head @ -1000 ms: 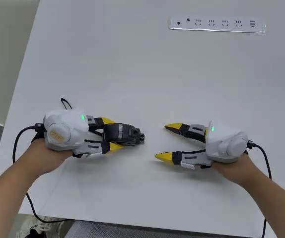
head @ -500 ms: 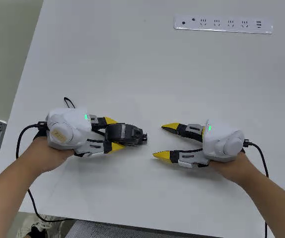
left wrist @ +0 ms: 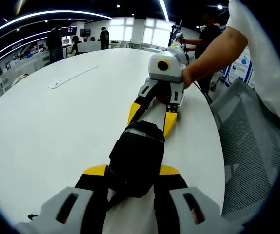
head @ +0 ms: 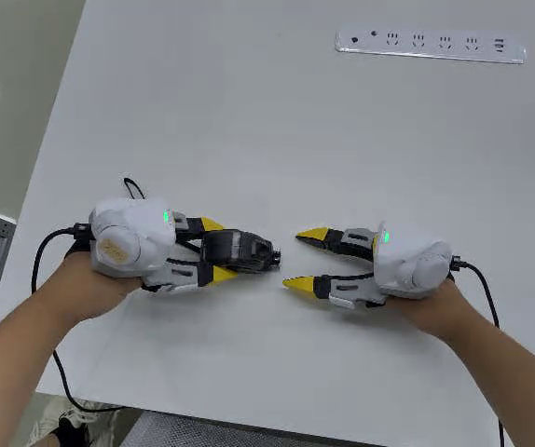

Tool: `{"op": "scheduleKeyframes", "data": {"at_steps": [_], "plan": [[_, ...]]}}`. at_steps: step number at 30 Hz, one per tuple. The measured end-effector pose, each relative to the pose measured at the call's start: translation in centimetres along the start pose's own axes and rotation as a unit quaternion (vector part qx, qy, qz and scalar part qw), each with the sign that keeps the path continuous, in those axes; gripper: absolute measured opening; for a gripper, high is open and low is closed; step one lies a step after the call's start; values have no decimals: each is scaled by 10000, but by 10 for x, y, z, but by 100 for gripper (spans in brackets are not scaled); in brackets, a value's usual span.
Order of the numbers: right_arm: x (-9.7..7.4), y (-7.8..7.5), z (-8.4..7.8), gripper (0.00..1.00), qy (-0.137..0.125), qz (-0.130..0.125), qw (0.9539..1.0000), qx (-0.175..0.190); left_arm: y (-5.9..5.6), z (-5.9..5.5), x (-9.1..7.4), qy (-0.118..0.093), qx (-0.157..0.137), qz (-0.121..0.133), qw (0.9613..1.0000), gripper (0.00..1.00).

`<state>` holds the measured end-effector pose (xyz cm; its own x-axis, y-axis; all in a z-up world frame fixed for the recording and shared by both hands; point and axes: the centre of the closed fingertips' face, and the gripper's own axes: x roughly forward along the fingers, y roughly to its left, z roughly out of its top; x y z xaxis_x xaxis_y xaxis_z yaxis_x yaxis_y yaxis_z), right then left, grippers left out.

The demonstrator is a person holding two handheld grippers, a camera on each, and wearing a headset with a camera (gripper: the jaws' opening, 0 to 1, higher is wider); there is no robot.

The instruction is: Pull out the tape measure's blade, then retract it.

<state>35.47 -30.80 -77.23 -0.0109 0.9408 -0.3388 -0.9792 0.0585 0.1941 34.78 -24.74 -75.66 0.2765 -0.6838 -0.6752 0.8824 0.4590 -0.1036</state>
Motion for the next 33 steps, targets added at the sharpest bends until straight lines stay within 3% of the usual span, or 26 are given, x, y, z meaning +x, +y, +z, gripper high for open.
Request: {"op": "scheduleKeyframes", "data": {"at_steps": [33], "plan": [[18,0,-1,20,177,261,9982,-506,0,-1,0,29,37,-4,10000,32]]}}
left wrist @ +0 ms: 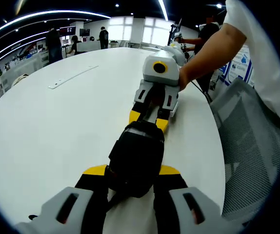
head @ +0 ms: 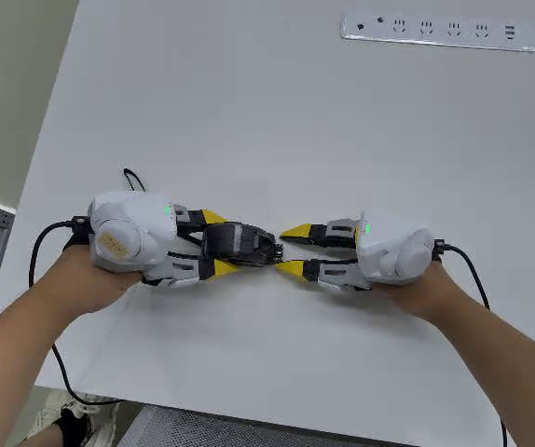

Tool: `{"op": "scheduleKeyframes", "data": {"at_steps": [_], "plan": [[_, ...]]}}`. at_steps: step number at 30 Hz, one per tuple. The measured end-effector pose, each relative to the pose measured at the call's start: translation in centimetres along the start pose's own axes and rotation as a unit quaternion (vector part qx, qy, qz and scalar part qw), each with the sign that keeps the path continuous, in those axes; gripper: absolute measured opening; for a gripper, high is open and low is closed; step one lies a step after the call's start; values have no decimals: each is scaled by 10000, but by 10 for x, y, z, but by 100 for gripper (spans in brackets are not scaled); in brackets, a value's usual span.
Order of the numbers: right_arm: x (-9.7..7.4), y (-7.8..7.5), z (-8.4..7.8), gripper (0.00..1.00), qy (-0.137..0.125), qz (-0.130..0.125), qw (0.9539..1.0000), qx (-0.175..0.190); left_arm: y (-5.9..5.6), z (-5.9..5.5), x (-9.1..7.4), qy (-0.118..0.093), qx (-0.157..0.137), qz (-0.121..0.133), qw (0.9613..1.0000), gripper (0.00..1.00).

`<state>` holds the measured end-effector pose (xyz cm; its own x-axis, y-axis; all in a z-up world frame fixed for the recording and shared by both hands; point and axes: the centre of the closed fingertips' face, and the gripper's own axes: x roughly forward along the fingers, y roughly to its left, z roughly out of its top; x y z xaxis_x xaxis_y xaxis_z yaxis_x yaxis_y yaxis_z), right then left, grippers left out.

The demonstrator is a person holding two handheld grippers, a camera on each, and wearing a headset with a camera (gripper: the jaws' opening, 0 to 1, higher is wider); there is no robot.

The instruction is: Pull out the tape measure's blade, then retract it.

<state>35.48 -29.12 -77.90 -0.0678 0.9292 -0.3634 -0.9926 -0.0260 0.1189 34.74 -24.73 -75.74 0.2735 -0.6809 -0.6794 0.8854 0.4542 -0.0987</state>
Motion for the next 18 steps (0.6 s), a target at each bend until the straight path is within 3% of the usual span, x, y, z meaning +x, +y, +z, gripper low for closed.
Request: {"op": "scheduleKeyframes", "data": {"at_steps": [4,18], "plan": [[3,6,0,15,14,96,10000,-18,0,0,0,-1,2,-2,10000,32],[3,8,0,14,87,311,9991,-271,0,0,1,11,48,-4,10000,31]]}}
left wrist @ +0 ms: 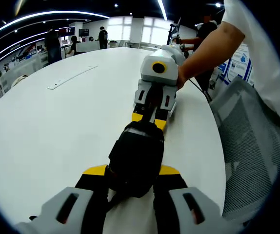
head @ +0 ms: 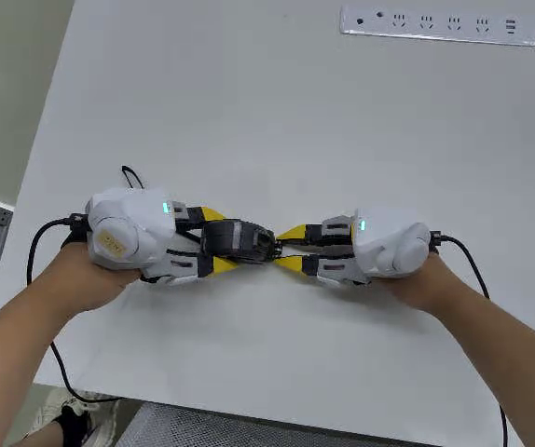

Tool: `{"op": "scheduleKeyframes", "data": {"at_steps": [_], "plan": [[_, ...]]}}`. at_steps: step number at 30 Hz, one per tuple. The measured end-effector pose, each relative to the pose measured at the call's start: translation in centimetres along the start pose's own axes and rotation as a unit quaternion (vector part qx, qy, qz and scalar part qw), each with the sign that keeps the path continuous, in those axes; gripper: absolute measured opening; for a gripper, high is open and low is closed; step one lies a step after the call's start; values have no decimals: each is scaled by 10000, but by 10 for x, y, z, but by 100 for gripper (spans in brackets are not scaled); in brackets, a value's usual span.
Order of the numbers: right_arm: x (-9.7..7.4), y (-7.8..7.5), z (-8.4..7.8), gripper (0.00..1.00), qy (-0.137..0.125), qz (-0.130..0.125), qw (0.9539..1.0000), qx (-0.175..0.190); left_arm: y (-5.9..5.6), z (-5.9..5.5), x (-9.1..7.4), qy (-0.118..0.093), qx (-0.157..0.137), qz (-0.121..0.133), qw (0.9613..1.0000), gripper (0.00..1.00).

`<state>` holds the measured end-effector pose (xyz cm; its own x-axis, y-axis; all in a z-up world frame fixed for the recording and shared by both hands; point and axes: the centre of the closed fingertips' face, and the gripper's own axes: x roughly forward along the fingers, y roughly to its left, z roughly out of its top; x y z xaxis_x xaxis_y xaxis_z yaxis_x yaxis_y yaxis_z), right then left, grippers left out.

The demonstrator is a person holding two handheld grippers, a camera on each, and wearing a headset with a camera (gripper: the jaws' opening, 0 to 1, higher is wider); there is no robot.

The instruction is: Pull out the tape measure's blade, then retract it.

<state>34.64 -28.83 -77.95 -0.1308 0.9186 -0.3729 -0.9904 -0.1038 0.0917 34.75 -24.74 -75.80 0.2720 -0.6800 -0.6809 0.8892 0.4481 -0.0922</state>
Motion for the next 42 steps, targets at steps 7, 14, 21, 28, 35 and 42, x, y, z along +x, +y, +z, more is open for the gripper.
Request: {"op": "scheduleKeyframes", "data": {"at_steps": [7,14,21,28,35,42], "plan": [[0,0,0,12,0,74,10000,11,0,0,0,-1,-4,2,10000,31],[0,0,0,11,-13,38,10000,2,0,0,0,-5,8,17,10000,31],[-1,-1,0,11,-41,43,9999,112,0,1,-1,-9,17,24,10000,31],[-2,-1,0,10,-50,48,9999,144,0,1,-1,-8,71,5,10000,30],[-3,-1,-1,10,-56,44,9998,174,1,0,-1,-24,64,-24,10000,30],[-6,-1,-3,10,-54,-3,9997,224,1,-1,0,-6,91,-23,10000,30]]}}
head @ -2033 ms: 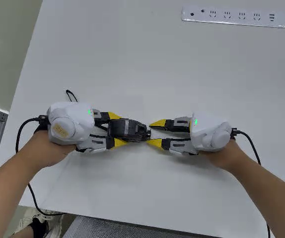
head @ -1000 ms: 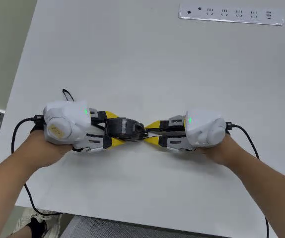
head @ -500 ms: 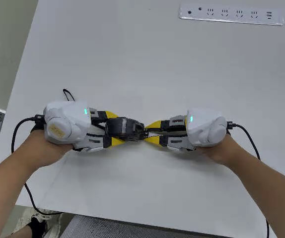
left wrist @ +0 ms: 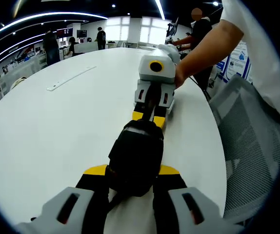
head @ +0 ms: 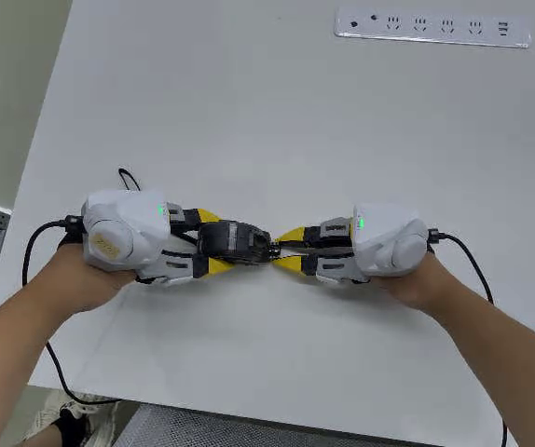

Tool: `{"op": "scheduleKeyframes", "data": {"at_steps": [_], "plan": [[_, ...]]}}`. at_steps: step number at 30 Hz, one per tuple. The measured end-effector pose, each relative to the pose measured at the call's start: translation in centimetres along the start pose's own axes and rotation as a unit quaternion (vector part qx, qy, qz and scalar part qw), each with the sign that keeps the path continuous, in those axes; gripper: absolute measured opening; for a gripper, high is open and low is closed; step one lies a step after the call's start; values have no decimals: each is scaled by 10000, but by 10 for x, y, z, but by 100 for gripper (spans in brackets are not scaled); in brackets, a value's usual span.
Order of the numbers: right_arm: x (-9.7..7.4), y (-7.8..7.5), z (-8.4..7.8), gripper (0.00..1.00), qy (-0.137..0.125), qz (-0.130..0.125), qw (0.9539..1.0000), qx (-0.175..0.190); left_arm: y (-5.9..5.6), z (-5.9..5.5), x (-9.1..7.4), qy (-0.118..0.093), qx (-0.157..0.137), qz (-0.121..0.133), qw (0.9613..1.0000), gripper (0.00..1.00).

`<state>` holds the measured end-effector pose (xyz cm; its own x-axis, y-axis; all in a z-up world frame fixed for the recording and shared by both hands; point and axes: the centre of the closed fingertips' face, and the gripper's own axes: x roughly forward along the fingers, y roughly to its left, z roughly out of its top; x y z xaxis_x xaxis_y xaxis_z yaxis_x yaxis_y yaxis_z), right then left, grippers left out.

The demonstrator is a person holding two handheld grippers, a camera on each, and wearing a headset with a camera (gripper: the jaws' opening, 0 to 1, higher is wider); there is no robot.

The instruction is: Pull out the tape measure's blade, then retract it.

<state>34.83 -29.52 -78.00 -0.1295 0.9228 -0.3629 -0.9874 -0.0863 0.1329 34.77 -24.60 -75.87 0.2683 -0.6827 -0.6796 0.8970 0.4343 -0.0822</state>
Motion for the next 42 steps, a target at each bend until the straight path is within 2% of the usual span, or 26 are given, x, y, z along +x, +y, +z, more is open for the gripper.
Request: {"op": "scheduleKeyframes", "data": {"at_steps": [11,42], "plan": [[-9,1,-3,10,-35,-188,9998,81,0,0,0,-19,-15,-39,10000,30],[-27,2,-9,10,-48,-365,9991,218,-2,2,1,-21,16,-74,10000,30]]}}
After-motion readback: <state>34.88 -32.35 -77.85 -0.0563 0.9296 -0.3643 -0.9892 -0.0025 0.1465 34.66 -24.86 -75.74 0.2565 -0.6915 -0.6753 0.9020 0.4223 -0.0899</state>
